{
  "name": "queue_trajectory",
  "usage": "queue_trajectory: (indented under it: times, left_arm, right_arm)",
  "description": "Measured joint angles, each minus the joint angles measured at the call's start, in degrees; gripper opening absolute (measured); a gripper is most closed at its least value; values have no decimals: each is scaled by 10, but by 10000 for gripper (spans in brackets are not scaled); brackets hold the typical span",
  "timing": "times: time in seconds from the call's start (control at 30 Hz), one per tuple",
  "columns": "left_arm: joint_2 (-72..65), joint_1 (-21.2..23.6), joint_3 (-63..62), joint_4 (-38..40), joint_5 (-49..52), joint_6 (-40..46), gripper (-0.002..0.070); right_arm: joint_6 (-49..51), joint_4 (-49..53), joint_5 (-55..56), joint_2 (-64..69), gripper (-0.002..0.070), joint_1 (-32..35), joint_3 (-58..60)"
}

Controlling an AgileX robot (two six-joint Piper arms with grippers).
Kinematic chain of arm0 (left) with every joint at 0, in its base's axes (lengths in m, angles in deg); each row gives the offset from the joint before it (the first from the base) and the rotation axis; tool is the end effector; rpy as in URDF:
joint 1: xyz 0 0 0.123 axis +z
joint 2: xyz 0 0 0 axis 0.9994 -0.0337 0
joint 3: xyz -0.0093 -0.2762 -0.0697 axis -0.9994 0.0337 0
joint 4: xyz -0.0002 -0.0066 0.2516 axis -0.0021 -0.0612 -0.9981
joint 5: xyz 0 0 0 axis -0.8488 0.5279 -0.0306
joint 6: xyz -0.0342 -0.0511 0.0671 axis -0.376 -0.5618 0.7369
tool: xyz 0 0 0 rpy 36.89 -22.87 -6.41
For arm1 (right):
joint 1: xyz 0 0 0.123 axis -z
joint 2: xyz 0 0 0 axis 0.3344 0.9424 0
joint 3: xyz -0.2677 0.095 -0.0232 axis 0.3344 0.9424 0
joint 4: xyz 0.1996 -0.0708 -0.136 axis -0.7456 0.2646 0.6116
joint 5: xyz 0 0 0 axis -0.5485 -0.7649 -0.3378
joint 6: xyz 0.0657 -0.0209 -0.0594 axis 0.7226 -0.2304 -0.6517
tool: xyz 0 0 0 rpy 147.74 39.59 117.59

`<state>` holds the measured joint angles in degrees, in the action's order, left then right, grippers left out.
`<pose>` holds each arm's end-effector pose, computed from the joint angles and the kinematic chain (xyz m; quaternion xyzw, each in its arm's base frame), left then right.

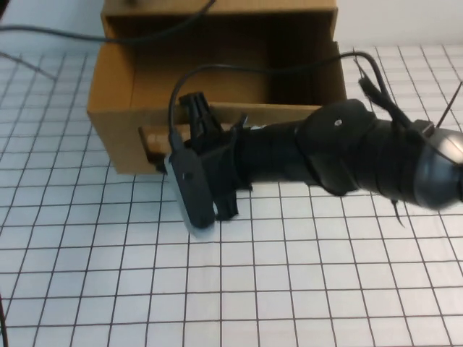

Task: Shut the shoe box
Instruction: Close the shoe box with your right arm

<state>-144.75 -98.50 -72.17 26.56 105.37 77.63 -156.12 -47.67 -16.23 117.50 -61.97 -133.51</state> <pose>0.4585 -0.1512 0.3899 0.1505 0.8051 -0.4393 0.3689 0.2962 0.3104 0.2733 -0.7736 0.3482 -0.0230 0.5289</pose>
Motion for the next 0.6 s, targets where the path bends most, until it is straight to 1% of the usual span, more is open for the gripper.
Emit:
queue_trajectory:
  times: [0.1,0.27,0.37,0.47,0.6]
  left_arm:
    - [-1,1,0,6,1,3,-2]
    - [-1,1,0,12,1,6,-2]
    - [-1,1,0,12,0,6,-2]
    - [-1,1,0,12,0,7,-2]
    - [-1,1,0,12,1,8,-2]
  right_arm:
    - [-38,-75,-6,36,-13,29,-51]
    - [-49,-114,-61,94,-14,60,-145]
    - [-51,-116,-105,124,-14,73,-185]
    - [-48,-114,-138,135,-15,81,-200]
    - [-30,-71,-168,128,-15,87,-200]
